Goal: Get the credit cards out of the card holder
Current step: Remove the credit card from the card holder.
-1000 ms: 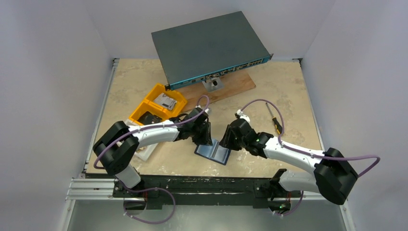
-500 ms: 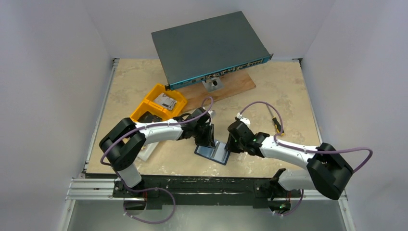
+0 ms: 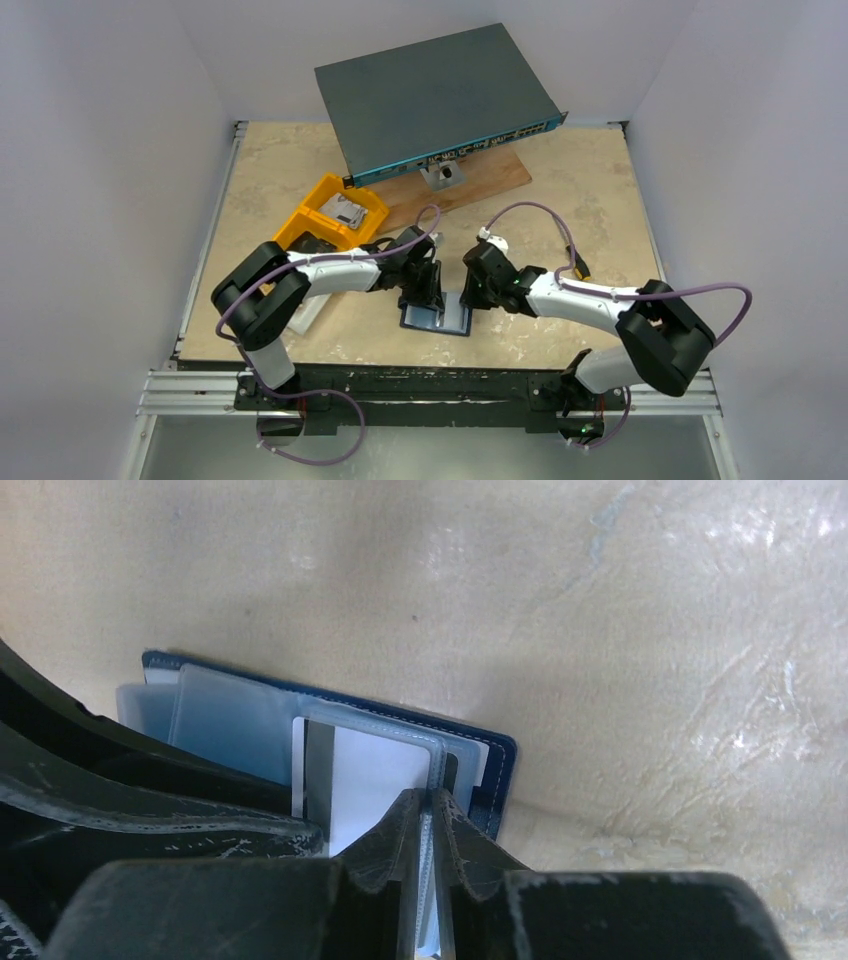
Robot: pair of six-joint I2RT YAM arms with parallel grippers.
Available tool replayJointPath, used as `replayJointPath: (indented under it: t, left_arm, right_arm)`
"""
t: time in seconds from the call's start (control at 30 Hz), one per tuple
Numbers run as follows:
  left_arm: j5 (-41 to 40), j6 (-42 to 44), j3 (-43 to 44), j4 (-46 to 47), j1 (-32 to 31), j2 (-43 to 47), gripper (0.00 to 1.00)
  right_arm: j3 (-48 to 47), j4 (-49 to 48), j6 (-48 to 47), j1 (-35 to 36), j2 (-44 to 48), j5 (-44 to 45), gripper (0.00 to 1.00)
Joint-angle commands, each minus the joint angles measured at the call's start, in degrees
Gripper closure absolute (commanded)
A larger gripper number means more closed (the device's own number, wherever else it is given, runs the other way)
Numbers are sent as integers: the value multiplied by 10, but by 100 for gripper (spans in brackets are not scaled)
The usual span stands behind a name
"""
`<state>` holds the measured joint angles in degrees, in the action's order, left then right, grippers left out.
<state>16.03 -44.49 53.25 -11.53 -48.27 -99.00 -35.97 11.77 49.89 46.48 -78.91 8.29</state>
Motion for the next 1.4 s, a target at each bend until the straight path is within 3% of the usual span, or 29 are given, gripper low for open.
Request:
replayJointPath:
  t: [0.0,0.47,0.87,1.37]
  left_arm:
    - [28,-24,-24,41,10,15,79]
    - [117,-92,-93,130,45,33,83]
    - [152,-119,-104,186,52,14,100]
    - [181,-50,-112,120,89,27,100]
  right_arm:
    - [-14,0,-24,2,-32,4,94]
    - [11,-9,-19,2,-34,16,97]
    - [20,-2,-9,2,-23,21,98]
    - [26,26,8,1,1,48,98]
